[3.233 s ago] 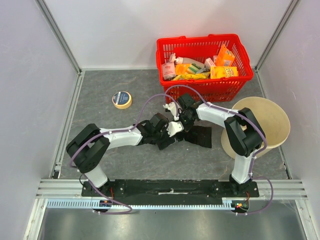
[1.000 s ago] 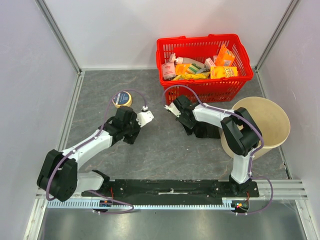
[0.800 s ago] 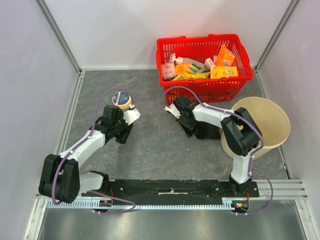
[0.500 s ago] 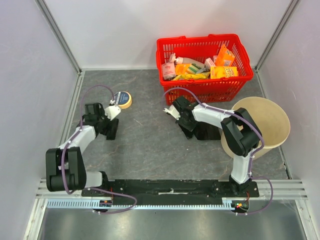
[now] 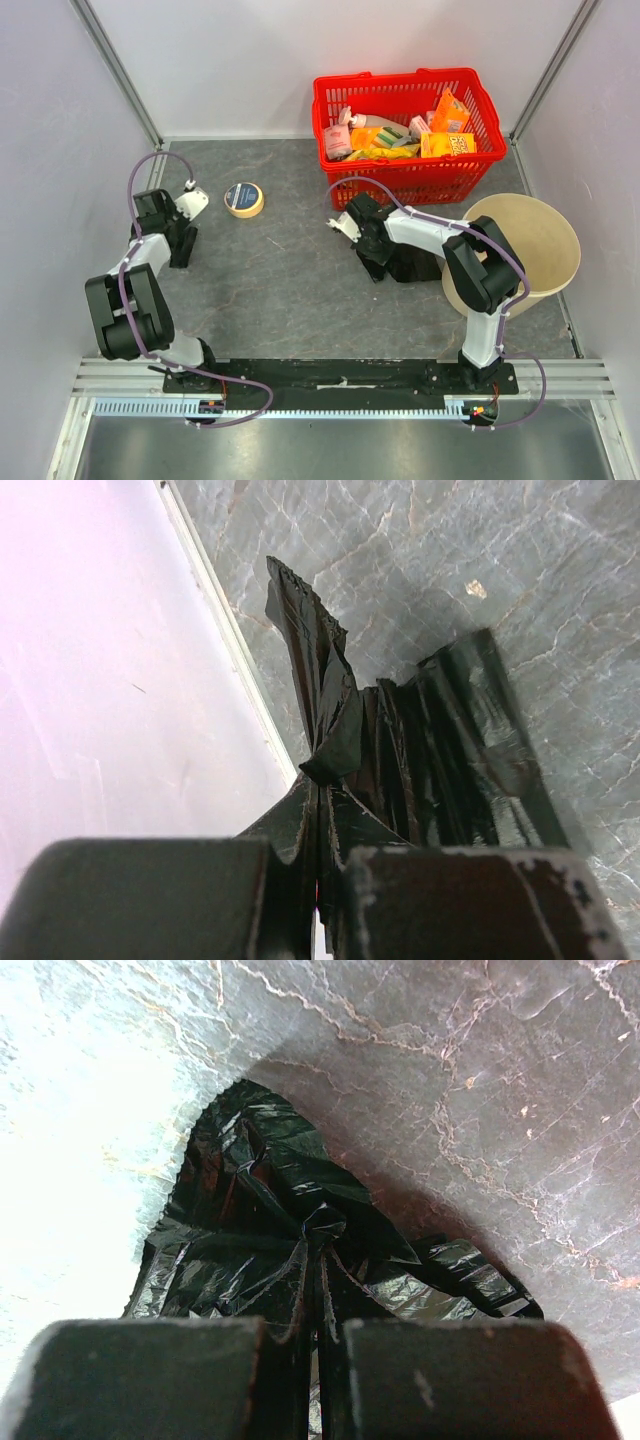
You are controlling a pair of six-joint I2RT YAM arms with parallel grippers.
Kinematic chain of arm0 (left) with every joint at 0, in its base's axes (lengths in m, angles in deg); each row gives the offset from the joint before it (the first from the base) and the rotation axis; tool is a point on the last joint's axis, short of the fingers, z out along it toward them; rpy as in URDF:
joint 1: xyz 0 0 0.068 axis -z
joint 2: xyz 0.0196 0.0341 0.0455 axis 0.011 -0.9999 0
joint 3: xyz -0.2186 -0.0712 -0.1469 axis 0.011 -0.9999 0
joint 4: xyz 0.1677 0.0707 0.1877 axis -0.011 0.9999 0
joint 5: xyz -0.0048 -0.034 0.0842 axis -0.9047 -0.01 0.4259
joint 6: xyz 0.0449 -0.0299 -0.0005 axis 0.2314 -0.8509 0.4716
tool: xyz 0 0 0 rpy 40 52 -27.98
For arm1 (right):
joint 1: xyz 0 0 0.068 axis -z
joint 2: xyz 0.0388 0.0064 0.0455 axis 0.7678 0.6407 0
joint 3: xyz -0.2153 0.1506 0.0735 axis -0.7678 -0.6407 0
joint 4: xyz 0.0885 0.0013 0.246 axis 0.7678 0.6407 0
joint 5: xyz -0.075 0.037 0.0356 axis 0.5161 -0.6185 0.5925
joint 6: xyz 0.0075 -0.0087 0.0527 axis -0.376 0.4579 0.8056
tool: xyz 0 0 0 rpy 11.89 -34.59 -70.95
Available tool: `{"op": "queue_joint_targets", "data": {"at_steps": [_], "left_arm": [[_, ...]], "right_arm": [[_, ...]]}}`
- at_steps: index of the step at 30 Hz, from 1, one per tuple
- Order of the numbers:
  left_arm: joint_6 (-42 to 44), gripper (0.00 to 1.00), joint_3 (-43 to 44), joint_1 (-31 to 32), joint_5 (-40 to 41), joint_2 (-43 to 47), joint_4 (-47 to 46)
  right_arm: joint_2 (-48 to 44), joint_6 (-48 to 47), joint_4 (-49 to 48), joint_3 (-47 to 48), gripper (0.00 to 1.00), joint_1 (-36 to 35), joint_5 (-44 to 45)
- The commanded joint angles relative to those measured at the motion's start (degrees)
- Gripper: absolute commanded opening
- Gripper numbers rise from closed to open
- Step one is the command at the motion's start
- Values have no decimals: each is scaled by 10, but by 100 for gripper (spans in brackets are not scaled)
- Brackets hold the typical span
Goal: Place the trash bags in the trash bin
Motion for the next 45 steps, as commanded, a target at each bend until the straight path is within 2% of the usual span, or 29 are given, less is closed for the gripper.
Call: {"op": "queue_joint_targets", "data": {"at_steps": [1,6,11,13,18,22,25,28,32,37,45], "left_arm": [[7,2,37,0,-37,-5,-15],[-25,2,41,0,-74,-17,21],[-22,12,21,-1,-66,-38,12],[-20,22,13,-2,-66,-43,14],[-50,62,20,-1,-93,-29,61],[-97,93,55,0,-151,-4,143],[-129,96,79,-1,-198,18,188],[-159,97,99,0,-250,48,220],[-185,98,114,-2,-300,92,250],[-202,98,118,3,-336,135,274],[-193,99,105,19,-392,180,323]], "right_arm": [[12,16,33,-13,3,-5,-48],[7,16,42,-1,5,-4,-62],[-6,11,57,8,7,-5,-74],[-17,8,61,9,9,-5,-91],[-51,1,73,14,15,-4,-113],[-81,-5,83,19,27,-5,-122],[-98,-10,90,24,37,-4,-126],[-116,-15,99,34,54,-5,-133],[-132,-17,107,39,63,-4,-112],[-144,-21,109,28,66,9,-79],[-113,-61,106,22,68,67,-105]]}}
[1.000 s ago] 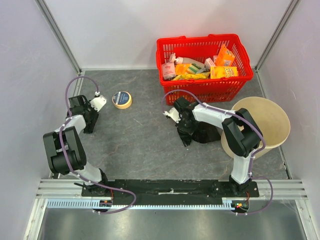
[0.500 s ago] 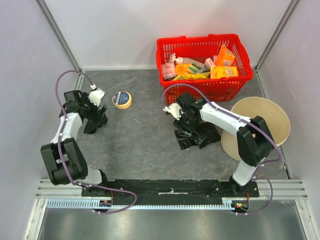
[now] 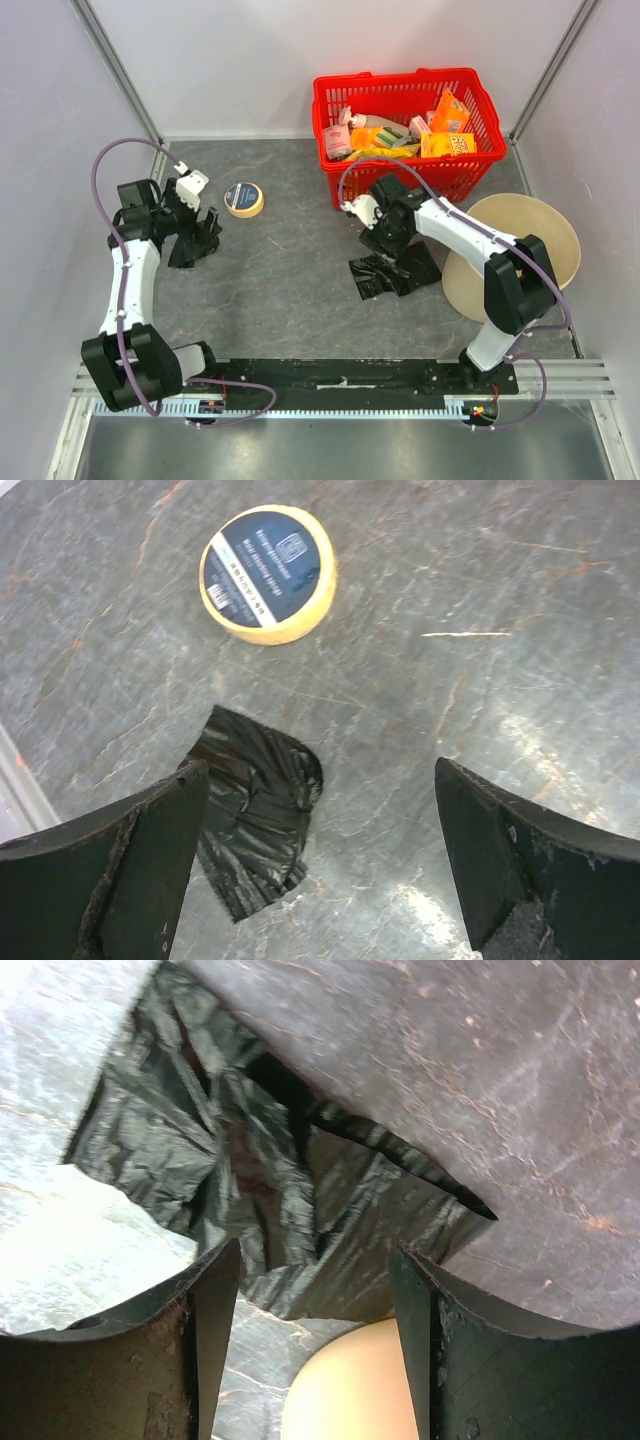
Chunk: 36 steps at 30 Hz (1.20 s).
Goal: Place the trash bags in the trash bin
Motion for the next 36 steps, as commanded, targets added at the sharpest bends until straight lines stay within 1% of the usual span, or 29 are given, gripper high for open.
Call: {"op": "queue_joint_targets", "data": {"at_steps": [1,9,15,19,22,24,28,30,33,36], "left_arm": [[-14,99,0,13,-59,32,39],[-10,100,-30,25,-52,43,41],[-10,100,-41,28,-54,43,42],[-9,100,-43,29,-52,44,42],[-10,100,-43,32,-53,43,42],[-10,100,-43,32,-53,43,43],[-14,100,-43,38,-54,44,43],[-15,100,-43,41,-55,48,43],[-20,100,-44,48,-59,49,43],[-31,100,-46,61,-74,51,43]], "right_arm": [[16,-39,6,4,68,33,-22],[47,-81,-3,-4,68,35,-105],[79,-84,-24,-7,67,36,-115],[102,-85,-32,-5,65,35,-130],[116,-85,-37,-4,60,35,-145],[119,-84,-38,-6,52,35,-153],[109,-78,-34,0,17,35,-166],[98,-77,-23,7,6,35,-171],[79,-76,-2,18,0,34,-177],[58,-76,21,31,0,33,-195]]}}
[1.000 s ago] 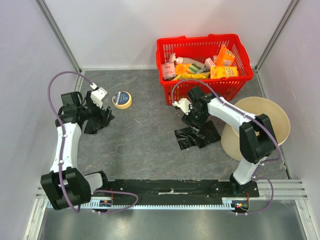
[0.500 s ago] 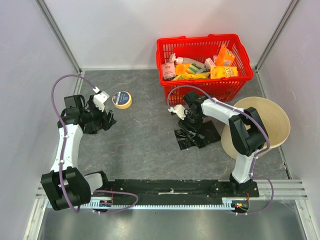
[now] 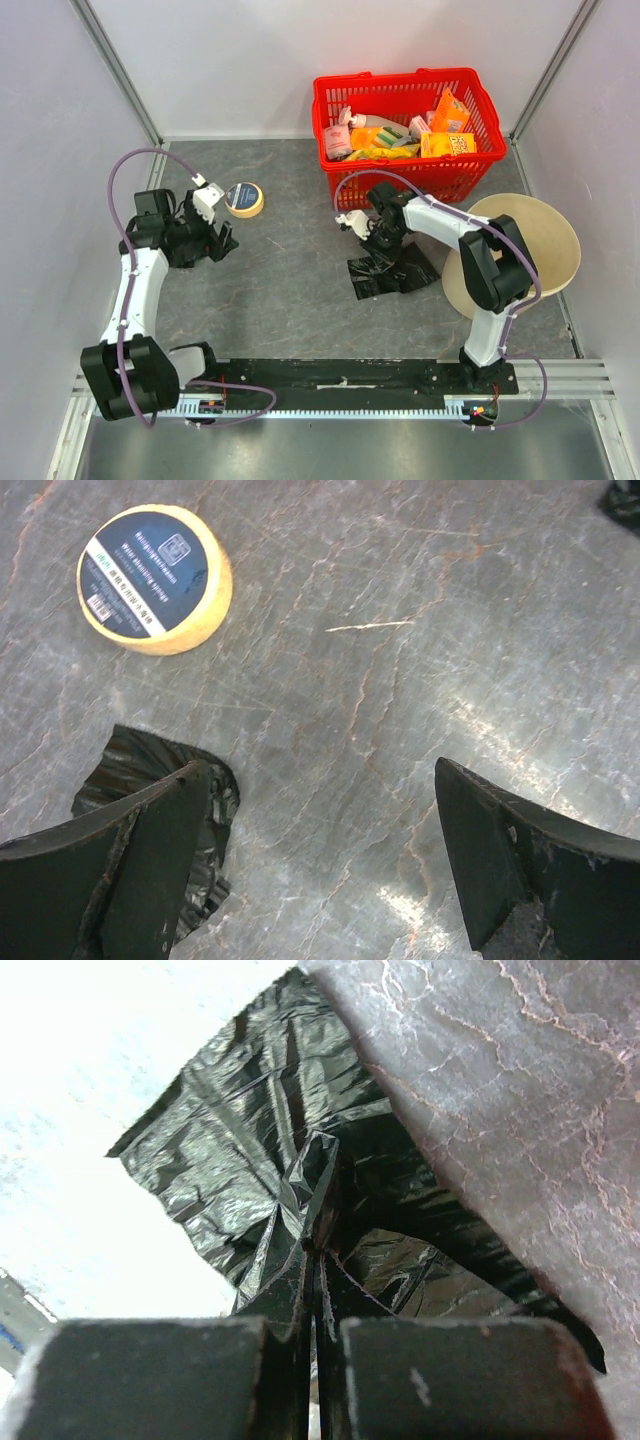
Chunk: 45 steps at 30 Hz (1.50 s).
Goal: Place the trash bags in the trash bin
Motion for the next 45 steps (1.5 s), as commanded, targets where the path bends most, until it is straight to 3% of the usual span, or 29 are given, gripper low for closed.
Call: {"op": "queue_joint_targets", "data": {"at_steps": [1,7,11,17,23,25,30,37,40,42,45], "left_arm": [[-32,100,-5,19,-50,15,3],[-52,99,-2,92,-115,31,3],[-89,91,14,182,-142,30,-21],[-213,81,58,292,-168,-13,-123],[-315,69,89,351,-170,-85,-221],[-338,70,87,359,-166,-98,-256],[-356,92,86,366,-158,-122,-299],[-331,95,102,390,-170,-160,-297],[-334,84,102,395,-182,-178,-310],[-347,69,108,395,-195,-190,-314],[-354,29,115,395,-212,-204,-313]], "right_arm": [[-55,-1,44,40,0,-4,-43],[-83,-21,100,81,0,-22,-115],[-109,-17,107,106,0,-48,-142],[-123,7,117,183,0,-87,-154],[-126,19,118,216,0,-89,-178],[-130,20,118,217,0,-89,-181],[-142,17,119,213,0,-89,-191],[-147,16,120,207,0,-89,-197],[-147,17,120,206,0,-89,-201],[-146,17,122,205,0,-90,-202],[-148,17,125,205,0,-88,-190]]}}
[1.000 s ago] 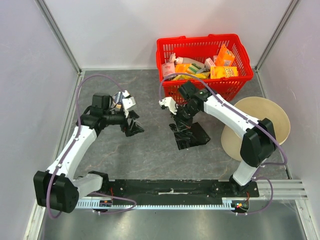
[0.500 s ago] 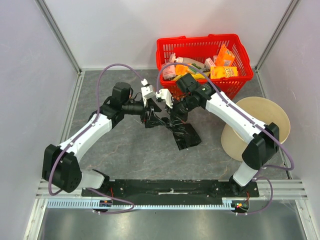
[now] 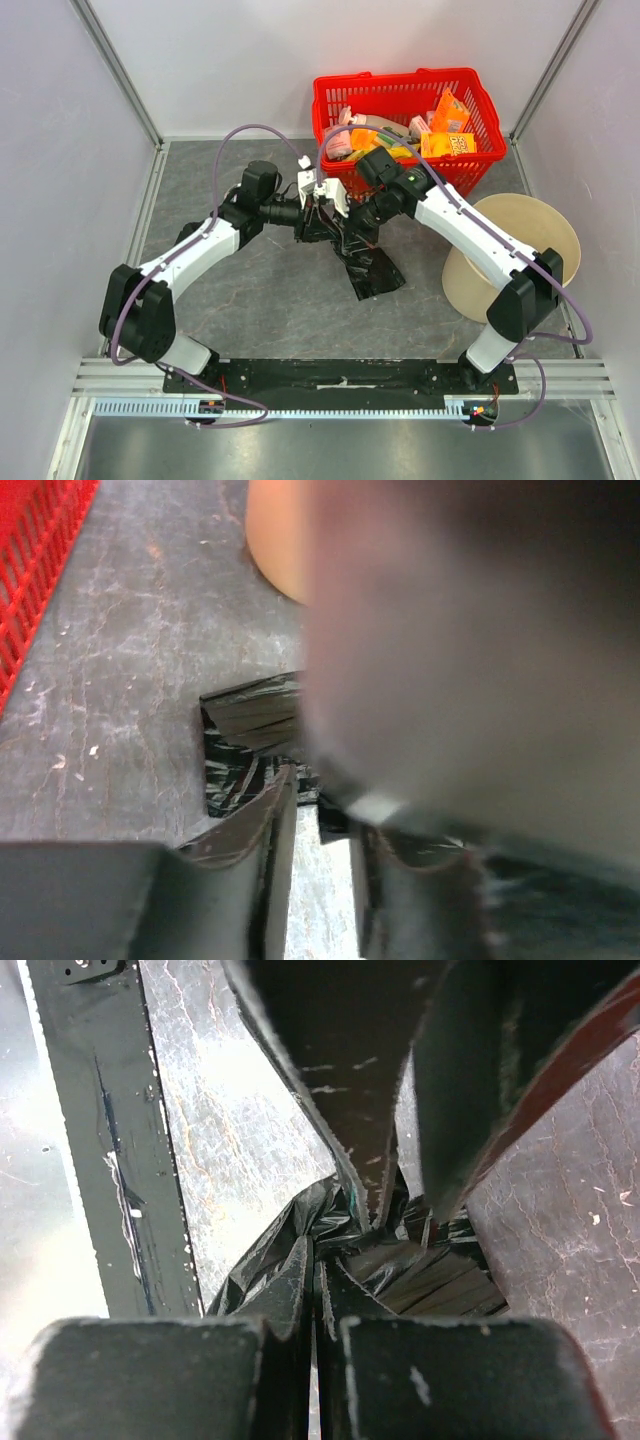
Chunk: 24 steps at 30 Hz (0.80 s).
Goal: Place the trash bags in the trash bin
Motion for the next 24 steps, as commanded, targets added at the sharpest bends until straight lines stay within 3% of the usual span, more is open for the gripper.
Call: {"op": "queue_joint_targets", "data": {"at_steps": [1,2,4,11,16,24], "left_arm": [[-15,15,23,7,-37,-20,-12],[-11,2,22,6,-36,-20,-10],[8,2,22,7,-33,-16,6],[58,2,11,5,-33,23,51],[94,2,20,5,-56,36,99],[69,2,22,5,-80,43,85]], "right_arm": [[-25,6,-3,9,0,-1,-5],[-28,7,-2,9,0,0,0],[-30,8,2,14,3,-1,15],[-37,10,33,36,36,3,80],[-53,14,34,33,52,15,82],[-39,10,33,9,59,16,26]]}}
